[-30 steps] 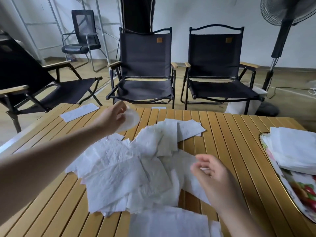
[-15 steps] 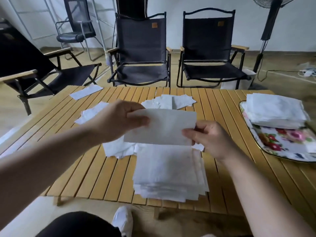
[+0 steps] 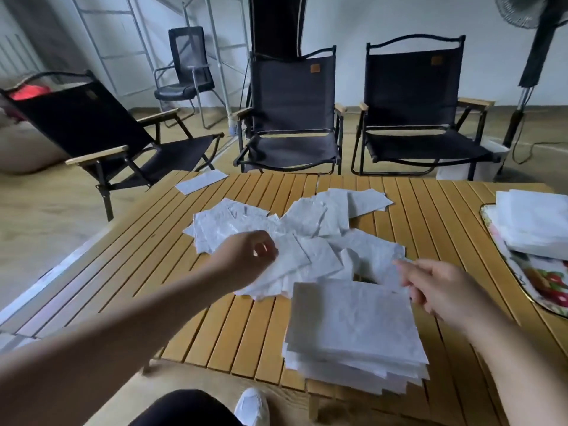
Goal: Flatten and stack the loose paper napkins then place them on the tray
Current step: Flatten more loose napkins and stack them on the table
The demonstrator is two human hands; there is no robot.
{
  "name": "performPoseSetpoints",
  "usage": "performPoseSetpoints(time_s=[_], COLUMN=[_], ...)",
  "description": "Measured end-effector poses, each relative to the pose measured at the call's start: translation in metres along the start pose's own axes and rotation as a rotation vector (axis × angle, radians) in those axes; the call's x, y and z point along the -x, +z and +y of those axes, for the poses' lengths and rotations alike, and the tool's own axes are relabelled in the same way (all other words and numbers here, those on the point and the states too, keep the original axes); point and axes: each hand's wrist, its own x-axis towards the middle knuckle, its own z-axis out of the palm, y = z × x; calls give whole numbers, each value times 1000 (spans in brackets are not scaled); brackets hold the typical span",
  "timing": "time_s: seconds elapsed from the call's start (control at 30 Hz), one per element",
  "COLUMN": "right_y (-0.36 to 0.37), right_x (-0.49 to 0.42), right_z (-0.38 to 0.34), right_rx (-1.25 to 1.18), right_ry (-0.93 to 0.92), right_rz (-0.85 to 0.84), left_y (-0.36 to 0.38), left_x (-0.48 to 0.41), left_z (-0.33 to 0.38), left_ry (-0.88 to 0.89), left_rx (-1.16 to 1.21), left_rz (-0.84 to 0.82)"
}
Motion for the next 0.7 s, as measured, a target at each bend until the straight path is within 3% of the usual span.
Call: performPoseSetpoints(time_s=[0.13, 0.23, 0.37, 0.57, 0.7], right_y=[4, 12, 28, 47, 51], right_x=[-13, -26, -48, -83, -94], right_z=[1, -12, -38, -42, -36], right_rx=[-95, -127, -203, -137, -111], right_ry=[-34, -68, -105, -14, 2], right_rz=[139, 174, 147, 84, 73], left_y=[-29, -43, -47, -46, -46], left_x=[-77, -138, -195, -258, -281], left_z=[-67, -123, -182, -232, -250], left_ry=[-71, -207, -348, -501, -506], left_rx=[-230, -358, -436, -470, -505], left_rz=[163, 141, 83, 18, 139])
